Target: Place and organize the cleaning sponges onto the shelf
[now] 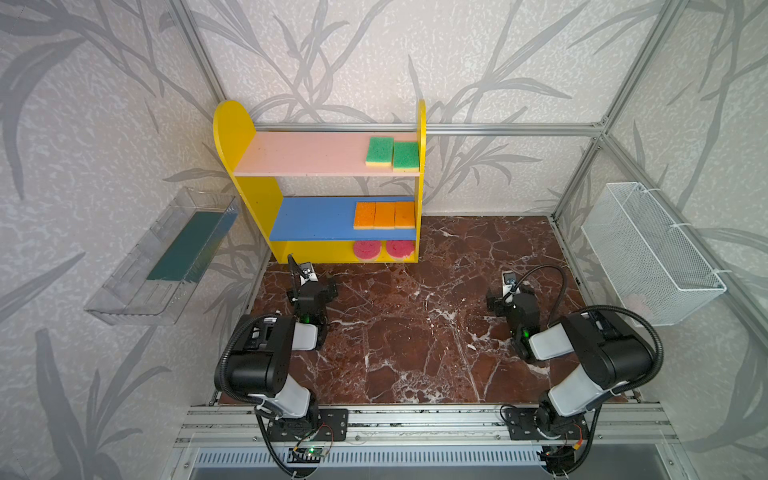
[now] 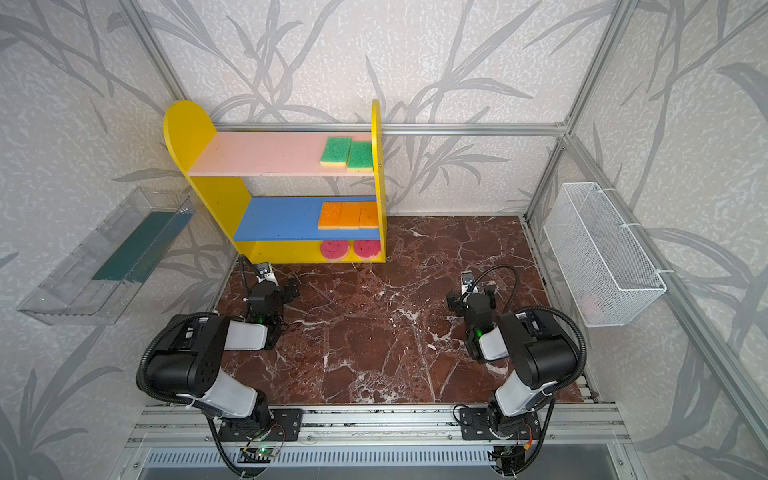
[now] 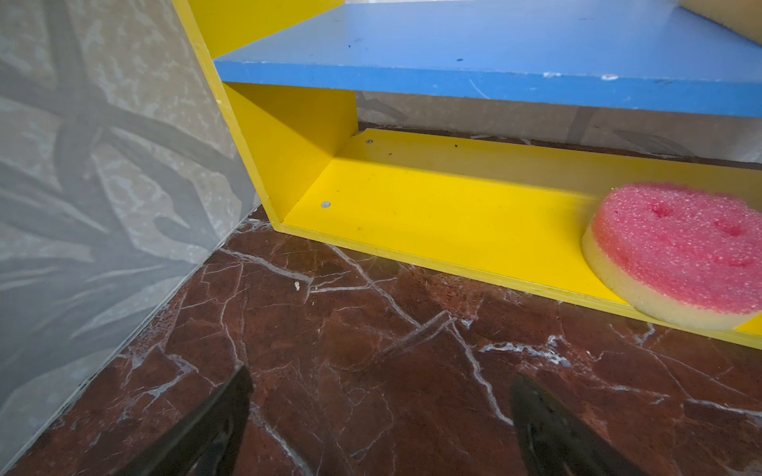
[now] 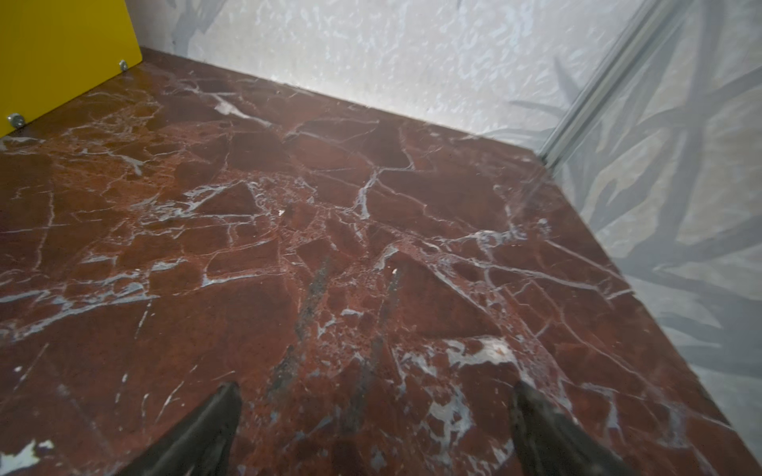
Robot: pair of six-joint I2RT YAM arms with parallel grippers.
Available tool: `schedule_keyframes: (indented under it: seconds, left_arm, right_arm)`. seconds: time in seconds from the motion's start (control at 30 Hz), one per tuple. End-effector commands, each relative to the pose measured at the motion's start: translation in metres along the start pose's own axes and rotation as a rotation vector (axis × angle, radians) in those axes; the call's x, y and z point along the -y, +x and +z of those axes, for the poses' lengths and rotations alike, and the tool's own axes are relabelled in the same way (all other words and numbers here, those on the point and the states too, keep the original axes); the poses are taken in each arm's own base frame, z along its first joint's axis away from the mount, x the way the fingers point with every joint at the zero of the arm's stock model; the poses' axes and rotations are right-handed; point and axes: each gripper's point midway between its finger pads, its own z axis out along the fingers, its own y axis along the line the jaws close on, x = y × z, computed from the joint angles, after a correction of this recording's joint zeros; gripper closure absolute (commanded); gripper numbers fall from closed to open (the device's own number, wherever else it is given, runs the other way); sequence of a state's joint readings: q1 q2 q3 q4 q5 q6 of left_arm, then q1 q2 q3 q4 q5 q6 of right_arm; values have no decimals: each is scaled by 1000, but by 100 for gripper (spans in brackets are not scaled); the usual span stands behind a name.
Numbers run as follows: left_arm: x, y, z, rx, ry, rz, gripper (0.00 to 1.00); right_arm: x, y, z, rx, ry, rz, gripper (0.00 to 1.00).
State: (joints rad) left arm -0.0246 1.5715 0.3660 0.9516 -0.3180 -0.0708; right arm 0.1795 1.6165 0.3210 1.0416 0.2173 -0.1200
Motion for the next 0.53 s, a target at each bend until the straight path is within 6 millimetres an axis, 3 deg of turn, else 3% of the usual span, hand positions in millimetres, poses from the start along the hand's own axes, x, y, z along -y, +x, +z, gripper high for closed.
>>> schedule_keyframes:
  seconds: [0.0, 0.13, 0.5]
  left_arm:
    - [-3, -6, 1, 24, -15, 7, 1]
    - [-3, -7, 1, 27, -16, 6, 1]
    - [-3, -6, 0, 26, -17, 6, 1]
  right_arm:
    - [0, -14, 8, -64, -131, 66, 1]
    - [-2, -18, 8, 19, -133, 68, 1]
    - [-3, -17, 8, -32, -137, 61, 1]
